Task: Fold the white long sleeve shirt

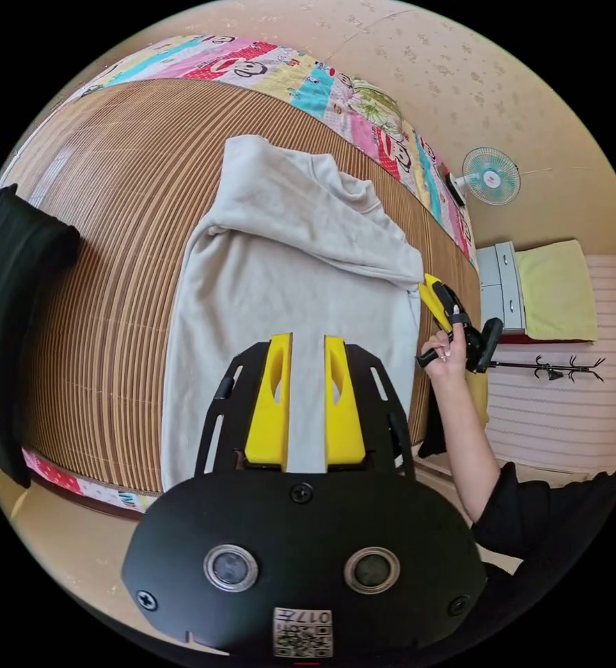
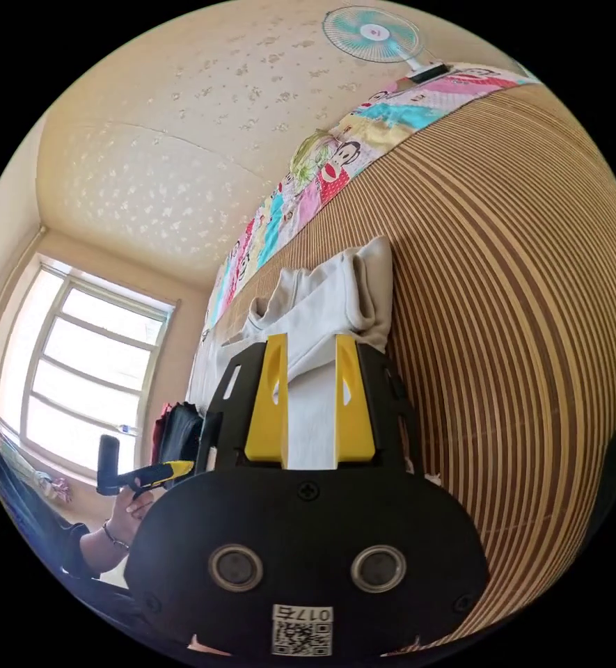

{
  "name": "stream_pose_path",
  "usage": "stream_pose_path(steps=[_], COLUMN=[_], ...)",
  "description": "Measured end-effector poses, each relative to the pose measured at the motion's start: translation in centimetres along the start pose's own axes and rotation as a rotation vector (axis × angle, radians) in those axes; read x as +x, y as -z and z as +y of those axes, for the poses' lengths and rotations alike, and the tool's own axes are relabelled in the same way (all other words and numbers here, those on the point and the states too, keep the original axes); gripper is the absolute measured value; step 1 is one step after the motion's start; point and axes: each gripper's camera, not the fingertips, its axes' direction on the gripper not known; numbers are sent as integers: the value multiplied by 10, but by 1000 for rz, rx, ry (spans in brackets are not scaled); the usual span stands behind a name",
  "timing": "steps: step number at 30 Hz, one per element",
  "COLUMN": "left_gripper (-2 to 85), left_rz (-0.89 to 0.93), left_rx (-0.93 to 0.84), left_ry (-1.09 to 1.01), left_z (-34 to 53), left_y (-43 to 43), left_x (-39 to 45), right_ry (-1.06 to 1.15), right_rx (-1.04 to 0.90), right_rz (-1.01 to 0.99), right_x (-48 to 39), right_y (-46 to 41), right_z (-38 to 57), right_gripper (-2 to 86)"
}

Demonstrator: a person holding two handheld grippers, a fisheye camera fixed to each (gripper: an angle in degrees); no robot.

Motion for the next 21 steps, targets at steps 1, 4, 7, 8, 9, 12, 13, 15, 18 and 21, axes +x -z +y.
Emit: stream_pose_path(steps=[1,4,7,8,9,12,13,15,18,21], left_gripper=[79,85,94,96,98,106,109,113,114,104], left_rz=[-17,-68,-129,-166,-180,-198,-197,-145,-78,-107], left_rx=[11,9,15,14,9,-74,-117,-193,-293,-349], left_ry=[18,55,6,-4,-11,-62,-65,-61,-36,-46], left_z=[3,15,35,44,47,61,66,70,77,81], left_y=[0,0,5,9,11,13,11,4,-6,-13], left_x=[-11,-42,-70,-80,-84,-104,-113,-127,-146,-157], right_ry=[3,-9,14,17,26,37,37,25,-57,-90], right_rx=[-41,-105,-175,-189,-217,-297,-341,-412,-461,-495], right_rz=[32,37,83,100,124,212,245,269,217,163], right_x=[-9,-17,-19,-19,-20,-19,-16,-7,9,15], right_y=[-2,9,37,44,61,106,120,138,169,193], right_z=[-6,0,32,40,57,99,114,136,160,176], right_gripper=[99,96,94,94,93,93,94,94,94,93])
